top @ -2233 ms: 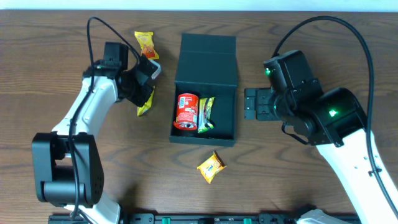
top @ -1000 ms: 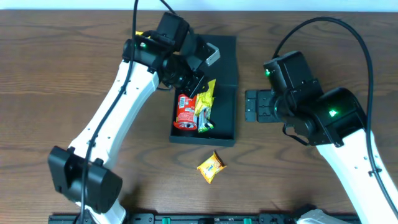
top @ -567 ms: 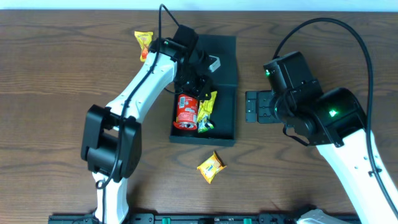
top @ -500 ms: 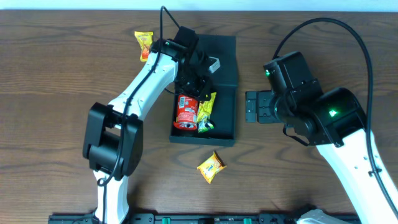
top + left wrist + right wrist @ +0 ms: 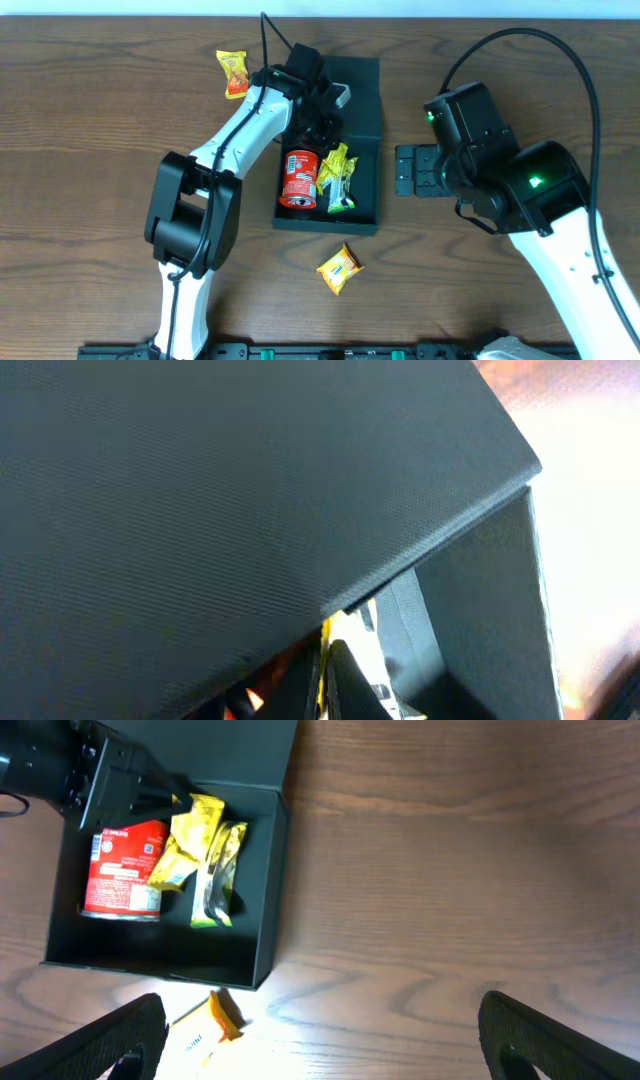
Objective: Pack container
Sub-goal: 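Carry the yellow pack into the box and release it, then lift the left gripper out of the box toward the orange candy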
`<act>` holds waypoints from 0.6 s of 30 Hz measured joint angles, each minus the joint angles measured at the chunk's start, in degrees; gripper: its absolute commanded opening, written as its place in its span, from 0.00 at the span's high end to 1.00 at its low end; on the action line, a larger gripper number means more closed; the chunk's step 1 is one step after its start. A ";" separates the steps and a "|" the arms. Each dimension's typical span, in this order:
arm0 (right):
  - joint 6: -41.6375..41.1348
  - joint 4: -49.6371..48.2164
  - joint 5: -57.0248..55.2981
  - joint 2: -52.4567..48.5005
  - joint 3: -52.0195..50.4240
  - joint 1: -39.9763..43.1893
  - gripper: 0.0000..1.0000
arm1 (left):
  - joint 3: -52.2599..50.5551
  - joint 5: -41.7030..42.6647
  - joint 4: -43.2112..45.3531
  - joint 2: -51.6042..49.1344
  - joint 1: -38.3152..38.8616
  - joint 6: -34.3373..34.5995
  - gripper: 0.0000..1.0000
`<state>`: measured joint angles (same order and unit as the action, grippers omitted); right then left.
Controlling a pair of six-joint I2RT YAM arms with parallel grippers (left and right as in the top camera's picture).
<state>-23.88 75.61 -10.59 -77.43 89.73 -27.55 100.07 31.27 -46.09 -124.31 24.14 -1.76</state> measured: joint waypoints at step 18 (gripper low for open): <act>0.00 0.00 0.00 0.00 0.00 0.00 0.01 | 8.11 1.66 -2.01 3.17 -1.66 3.65 0.05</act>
<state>-23.88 75.61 -10.59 -77.43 89.73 -27.55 108.18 32.93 -48.10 -121.14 22.48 1.89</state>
